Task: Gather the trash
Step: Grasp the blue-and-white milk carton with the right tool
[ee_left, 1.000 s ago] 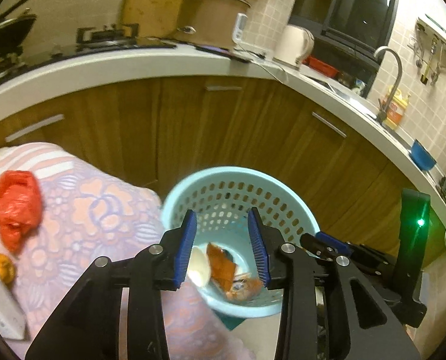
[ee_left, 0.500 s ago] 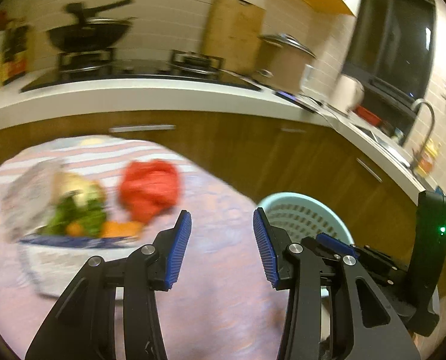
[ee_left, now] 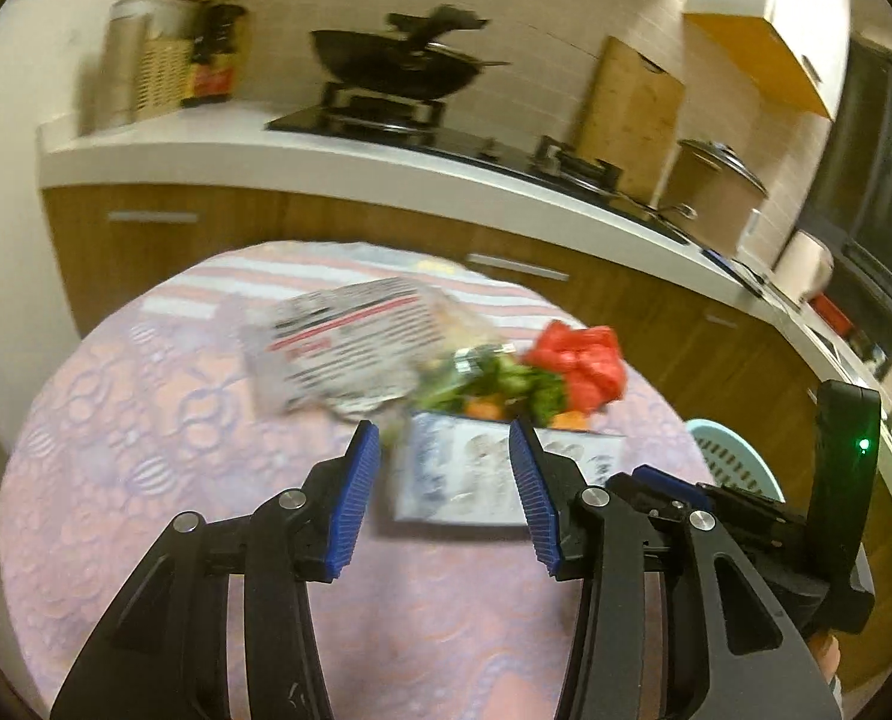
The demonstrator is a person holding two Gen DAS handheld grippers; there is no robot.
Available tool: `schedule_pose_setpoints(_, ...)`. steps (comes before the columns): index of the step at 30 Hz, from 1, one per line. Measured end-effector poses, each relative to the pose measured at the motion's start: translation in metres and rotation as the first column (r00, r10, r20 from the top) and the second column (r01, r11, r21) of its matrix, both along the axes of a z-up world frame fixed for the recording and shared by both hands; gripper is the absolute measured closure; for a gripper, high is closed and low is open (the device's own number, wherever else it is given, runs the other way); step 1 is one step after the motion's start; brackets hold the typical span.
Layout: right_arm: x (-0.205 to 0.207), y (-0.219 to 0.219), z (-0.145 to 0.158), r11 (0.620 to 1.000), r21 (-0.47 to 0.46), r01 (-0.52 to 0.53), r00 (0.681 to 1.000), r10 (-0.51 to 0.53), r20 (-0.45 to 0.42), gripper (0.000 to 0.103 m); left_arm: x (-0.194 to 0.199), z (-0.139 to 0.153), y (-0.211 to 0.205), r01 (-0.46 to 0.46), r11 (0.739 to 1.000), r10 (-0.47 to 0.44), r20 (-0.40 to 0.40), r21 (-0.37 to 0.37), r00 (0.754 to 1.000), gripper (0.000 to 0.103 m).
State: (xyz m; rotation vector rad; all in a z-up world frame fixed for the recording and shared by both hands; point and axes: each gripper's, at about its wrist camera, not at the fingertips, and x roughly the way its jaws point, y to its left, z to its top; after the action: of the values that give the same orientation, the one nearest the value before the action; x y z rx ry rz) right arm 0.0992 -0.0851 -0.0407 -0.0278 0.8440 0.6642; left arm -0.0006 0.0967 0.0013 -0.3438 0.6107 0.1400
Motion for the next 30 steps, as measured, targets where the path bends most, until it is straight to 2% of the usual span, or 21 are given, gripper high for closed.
schedule_pose_setpoints(6, -0.017, 0.017, 0.000, 0.998, -0.017, -0.059, 0.998, 0.059, 0.020, 0.077, -0.009, -0.013, 0.011, -0.017, 1.000, 0.016, -0.023, -0.015, 1.000, 0.059)
schedule_pose_setpoints(11, -0.010, 0.014, 0.002, 0.997, -0.002, -0.079, 0.997, 0.079, 0.004, 0.077, -0.007, -0.019, 0.016, -0.023, 0.999, 0.022, -0.030, -0.034, 0.999, 0.059)
schedule_pose_setpoints(12, -0.008, 0.013, 0.002, 0.996, -0.006, -0.084, 0.996, 0.084, 0.006, 0.072, -0.007, -0.020, 0.016, -0.020, 0.999, 0.019, -0.031, -0.037, 0.999, 0.059)
schedule_pose_setpoints(13, -0.005, 0.013, 0.002, 0.996, -0.012, -0.090, 0.996, 0.090, 0.008, 0.054, -0.006, -0.020, 0.017, -0.018, 0.999, 0.017, -0.031, -0.039, 0.999, 0.059)
schedule_pose_setpoints(15, 0.000, 0.009, 0.003, 0.996, -0.003, -0.089, 0.996, 0.089, 0.012, 0.033, -0.005, -0.021, 0.016, -0.012, 0.999, 0.010, -0.031, -0.044, 0.999, 0.059)
schedule_pose_setpoints(19, 0.021, 0.012, 0.001, 0.984, 0.056, -0.167, 0.984, 0.170, -0.055, 0.033, 0.003, -0.024, 0.017, 0.000, 0.999, -0.001, -0.039, -0.041, 0.999, 0.058)
schedule_pose_setpoints(22, 0.034, 0.018, -0.006, 0.980, 0.069, -0.188, 0.977, 0.193, -0.088, 0.033, 0.010, -0.028, 0.020, -0.002, 0.999, 0.000, -0.047, -0.053, 0.999, 0.058)
schedule_pose_setpoints(25, 0.045, 0.023, -0.017, 0.971, 0.112, -0.211, 0.961, 0.227, -0.157, 0.033, 0.015, -0.033, 0.023, 0.001, 0.998, -0.005, -0.060, -0.066, 0.998, 0.058)
schedule_pose_setpoints(28, 0.039, 0.025, -0.018, 0.960, 0.141, -0.243, 0.951, 0.264, -0.160, 0.034, 0.019, -0.038, 0.022, 0.018, 0.997, -0.023, -0.072, -0.071, 0.997, 0.058)
schedule_pose_setpoints(29, 0.034, 0.024, -0.017, 0.957, 0.141, -0.252, 0.951, 0.272, -0.148, 0.036, 0.020, -0.039, 0.021, 0.022, 0.997, -0.027, -0.077, -0.071, 0.997, 0.058)
schedule_pose_setpoints(30, 0.028, 0.024, -0.016, 0.951, 0.148, -0.270, 0.947, 0.290, -0.139, 0.043, 0.021, -0.041, 0.021, 0.026, 0.997, -0.032, -0.082, -0.072, 0.996, 0.058)
